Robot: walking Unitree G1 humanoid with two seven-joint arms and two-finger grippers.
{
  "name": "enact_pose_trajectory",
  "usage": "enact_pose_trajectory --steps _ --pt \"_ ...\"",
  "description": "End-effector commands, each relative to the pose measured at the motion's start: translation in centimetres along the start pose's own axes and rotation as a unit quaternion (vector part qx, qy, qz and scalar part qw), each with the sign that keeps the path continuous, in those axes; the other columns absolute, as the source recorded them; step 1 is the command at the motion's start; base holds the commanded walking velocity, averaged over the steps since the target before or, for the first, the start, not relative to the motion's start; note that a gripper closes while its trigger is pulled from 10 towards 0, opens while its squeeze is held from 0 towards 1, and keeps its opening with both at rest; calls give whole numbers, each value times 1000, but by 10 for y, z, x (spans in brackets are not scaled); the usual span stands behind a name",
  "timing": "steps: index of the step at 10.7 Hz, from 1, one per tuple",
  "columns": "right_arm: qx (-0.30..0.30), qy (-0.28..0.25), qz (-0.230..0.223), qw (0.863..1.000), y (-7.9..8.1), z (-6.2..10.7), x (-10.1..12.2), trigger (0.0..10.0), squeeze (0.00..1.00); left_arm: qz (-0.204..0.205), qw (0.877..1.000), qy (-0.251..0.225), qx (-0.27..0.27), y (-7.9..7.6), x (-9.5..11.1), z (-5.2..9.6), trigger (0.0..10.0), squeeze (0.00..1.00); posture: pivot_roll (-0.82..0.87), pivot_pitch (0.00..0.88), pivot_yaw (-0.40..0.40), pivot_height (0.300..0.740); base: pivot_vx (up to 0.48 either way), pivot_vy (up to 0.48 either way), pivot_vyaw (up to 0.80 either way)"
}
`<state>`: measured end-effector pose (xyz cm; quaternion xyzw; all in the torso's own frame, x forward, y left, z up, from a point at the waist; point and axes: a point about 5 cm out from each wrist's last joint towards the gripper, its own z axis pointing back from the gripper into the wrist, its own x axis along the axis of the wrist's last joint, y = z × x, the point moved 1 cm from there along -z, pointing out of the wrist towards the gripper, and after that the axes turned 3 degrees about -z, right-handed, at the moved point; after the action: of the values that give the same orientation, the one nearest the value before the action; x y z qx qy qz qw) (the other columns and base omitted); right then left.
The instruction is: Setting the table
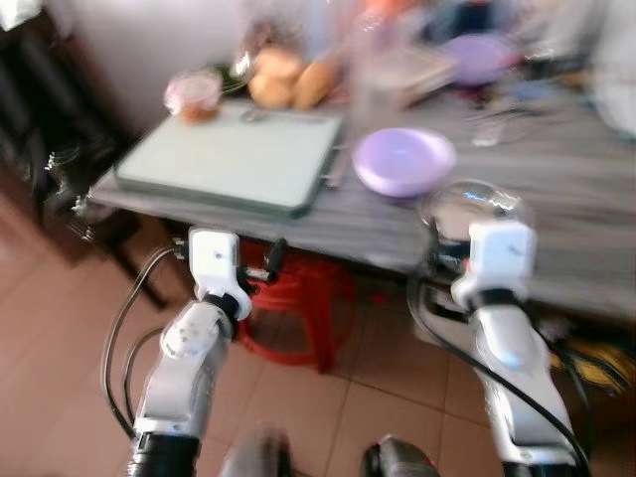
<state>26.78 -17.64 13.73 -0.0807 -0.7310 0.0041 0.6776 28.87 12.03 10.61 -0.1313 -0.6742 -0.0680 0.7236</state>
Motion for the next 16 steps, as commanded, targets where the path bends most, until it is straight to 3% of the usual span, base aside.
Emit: enact_pose_trajectory --steps 1,2,5,6,7,9,12,16 --pt "-4 17 -10 1000 2 3 -10 10000 0 1 1000 13 21 8 -5 6 10000 0 -37 0 53 740 -349 0 0" --pt "-6 33 -15 999 3 5 -19 10000 0 -1 1000 21 14 6 -9 9 10000 0 -33 0 56 740 -349 0 0" --pt "-11 17 -21 1000 8 6 -18 10000 0 -8 999 28 41 13 -16 15 10000 0 -19 0 57 740 -346 0 0" --pt "-27 0 9 1000 3 8 -18 10000 0 -13 998 29 57 17 -18 18 10000 0 -27 0 60 740 -349 0 0" --pt "-3 6 -7 1000 3 10 -17 10000 0 -19 997 27 74 21 -19 20 10000 0 -28 0 51 740 -319 0 0" --pt "-10 1 -41 999 -1 10 -15 10000 0 -40 993 10 111 25 -18 27 10000 0 -26 0 32 740 0 0 0" --pt "-5 10 -55 998 -1 8 -16 10000 0 -50 995 -14 88 19 -11 25 10000 0 -26 0 34 740 0 0 -752" --pt "13 3 -53 998 2 6 -12 10000 0 -50 996 -21 76 13 -9 23 10000 0 -28 0 26 740 0 -400 -331"
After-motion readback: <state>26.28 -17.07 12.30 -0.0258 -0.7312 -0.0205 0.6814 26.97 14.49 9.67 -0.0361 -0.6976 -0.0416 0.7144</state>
